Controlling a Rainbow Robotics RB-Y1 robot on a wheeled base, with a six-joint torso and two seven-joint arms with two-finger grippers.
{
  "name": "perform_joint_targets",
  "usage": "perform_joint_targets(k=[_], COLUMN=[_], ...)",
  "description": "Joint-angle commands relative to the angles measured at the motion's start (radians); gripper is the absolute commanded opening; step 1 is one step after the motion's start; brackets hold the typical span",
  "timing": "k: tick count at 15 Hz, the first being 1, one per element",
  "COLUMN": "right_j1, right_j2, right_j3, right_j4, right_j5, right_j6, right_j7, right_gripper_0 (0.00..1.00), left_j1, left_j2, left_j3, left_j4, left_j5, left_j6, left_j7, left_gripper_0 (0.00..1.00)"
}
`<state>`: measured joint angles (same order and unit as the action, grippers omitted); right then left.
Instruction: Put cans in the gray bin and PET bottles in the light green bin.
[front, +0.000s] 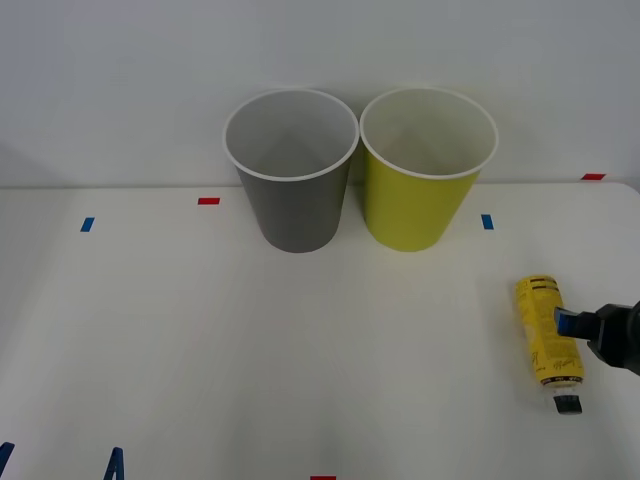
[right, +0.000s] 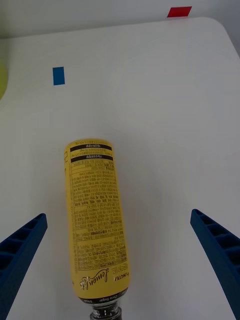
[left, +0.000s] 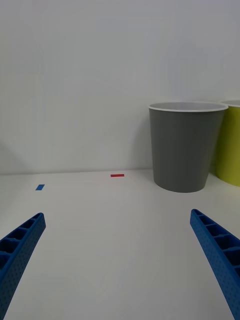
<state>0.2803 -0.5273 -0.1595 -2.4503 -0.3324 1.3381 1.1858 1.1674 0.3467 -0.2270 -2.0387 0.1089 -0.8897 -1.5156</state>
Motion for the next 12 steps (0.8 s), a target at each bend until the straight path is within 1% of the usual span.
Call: perform_joint_targets(k=[1,4,6,9,12], right_j1=[-0.053,-0.110,-0.159,-0.267,-0.357], right_j2=[-0.028,-0.080,-0.105,-0.106,-0.111], right_j3=[0.002,0.000,0.002,0.006,0.014], right_j4=[0.088,0.180,0.243,0.310,0.444], right_j5=[-0.077,-0.177,-0.235,-0.269,-0.349], right_j6=[0.009,0.010,0.039,0.161,0.161], right_j7=[0.012,0.035,0.051,0.066,0.090], right_gripper_0=[1.00,1.00,1.00,1.00,1.00], left_j1=[0.000,0.000,0.000,0.000,0.000], left_j2=[0.000,0.000,0.000,0.000,0.000], left_j3=[0.000,0.000,0.000,0.000,0.000], left_j4=[0.000,0.000,0.000,0.000,0.000], left_j5=[0.000,0.000,0.000,0.000,0.000], left_j6=[0.000,0.000,0.000,0.000,0.000], left_j7=[0.000,0.000,0.000,0.000,0.000], left_gripper_0=[1.00,1.00,1.00,1.00,1.00])
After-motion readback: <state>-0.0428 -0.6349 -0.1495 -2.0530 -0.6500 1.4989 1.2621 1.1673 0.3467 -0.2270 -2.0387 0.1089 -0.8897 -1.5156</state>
